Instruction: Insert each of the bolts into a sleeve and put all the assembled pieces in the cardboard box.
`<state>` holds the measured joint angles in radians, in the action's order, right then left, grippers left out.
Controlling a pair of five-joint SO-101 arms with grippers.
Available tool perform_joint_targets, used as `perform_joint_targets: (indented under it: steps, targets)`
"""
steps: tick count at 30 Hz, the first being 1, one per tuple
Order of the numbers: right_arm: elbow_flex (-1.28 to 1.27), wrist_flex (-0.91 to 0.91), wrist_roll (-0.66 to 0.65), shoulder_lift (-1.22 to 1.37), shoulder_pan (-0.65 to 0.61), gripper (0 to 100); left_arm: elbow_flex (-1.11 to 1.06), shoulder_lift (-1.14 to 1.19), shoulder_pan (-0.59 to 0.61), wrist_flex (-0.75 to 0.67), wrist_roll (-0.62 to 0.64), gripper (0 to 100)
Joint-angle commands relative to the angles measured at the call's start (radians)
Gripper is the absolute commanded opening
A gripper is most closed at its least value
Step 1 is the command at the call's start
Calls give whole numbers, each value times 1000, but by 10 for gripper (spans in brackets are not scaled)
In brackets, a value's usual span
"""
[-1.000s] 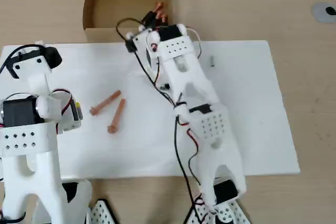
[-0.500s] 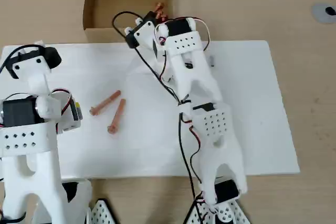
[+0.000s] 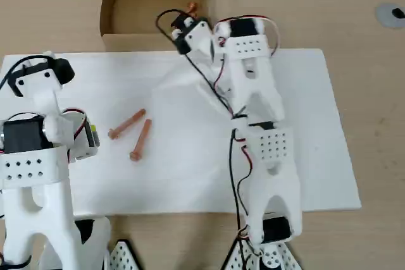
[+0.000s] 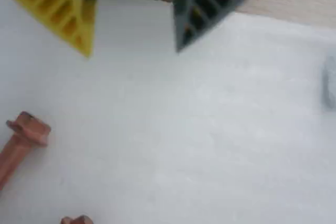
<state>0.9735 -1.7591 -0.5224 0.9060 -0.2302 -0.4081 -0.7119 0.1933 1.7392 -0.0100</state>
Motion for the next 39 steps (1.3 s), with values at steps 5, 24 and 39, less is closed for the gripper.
perform_joint_targets:
  steps: [5,24,39]
  targets:
    - [56,14,-95,-24,13,334,51,-10,14,11,2,112]
    - [147,40,-147,186,5,333,51,-10,15,11,2,111]
    - [48,0,-133,188,-30,211,51,-10,15,11,3,111]
